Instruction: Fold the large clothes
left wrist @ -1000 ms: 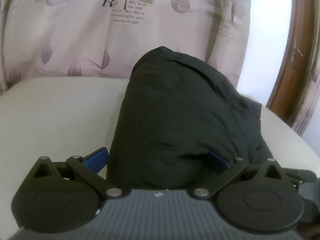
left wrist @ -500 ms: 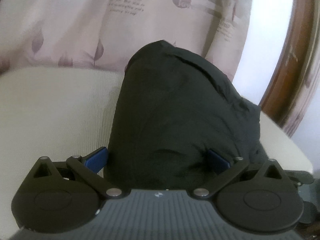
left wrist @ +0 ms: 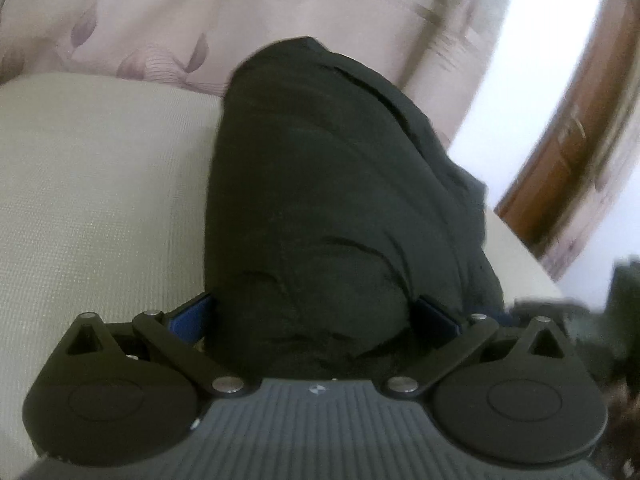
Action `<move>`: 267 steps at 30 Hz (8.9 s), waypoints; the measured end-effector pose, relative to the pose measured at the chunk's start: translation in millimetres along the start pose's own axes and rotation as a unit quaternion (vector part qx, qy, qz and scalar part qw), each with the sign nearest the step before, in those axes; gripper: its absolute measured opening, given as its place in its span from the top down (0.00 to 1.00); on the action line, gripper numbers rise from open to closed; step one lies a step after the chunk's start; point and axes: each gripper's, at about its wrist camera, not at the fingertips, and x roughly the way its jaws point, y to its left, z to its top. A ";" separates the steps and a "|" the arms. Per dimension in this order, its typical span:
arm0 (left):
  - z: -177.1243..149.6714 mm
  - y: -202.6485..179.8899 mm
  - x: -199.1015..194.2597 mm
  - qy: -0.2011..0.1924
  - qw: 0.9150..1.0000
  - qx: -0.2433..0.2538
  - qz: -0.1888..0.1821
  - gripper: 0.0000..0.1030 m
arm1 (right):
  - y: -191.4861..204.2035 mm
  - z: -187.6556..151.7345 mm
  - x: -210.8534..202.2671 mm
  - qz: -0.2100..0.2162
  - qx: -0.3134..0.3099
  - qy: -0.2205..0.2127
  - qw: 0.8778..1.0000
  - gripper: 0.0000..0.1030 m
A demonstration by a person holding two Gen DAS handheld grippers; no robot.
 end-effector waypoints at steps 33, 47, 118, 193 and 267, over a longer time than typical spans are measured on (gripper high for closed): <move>18.5 -49.8 -5.9 -0.062 0.993 0.075 -0.063 0.00 | 11.2 212.1 79.5 0.022 -0.117 -0.060 0.991 0.76; 19.7 -46.0 1.3 -0.064 0.992 0.065 -0.084 0.00 | -31.2 169.2 197.0 -0.009 -0.001 0.067 0.998 0.82; 1.1 -39.5 -7.5 -0.059 0.991 0.094 -0.068 0.00 | -49.9 -57.7 -49.7 -0.010 0.274 -0.094 0.957 0.67; -14.4 -82.2 28.6 0.014 0.990 0.080 -0.119 0.00 | -17.1 18.1 -24.5 -0.097 0.012 -0.058 0.993 0.76; 5.1 -90.7 -11.5 -0.032 0.980 0.190 0.056 0.00 | -45.6 -39.5 -10.5 -0.131 0.169 -0.085 0.973 0.11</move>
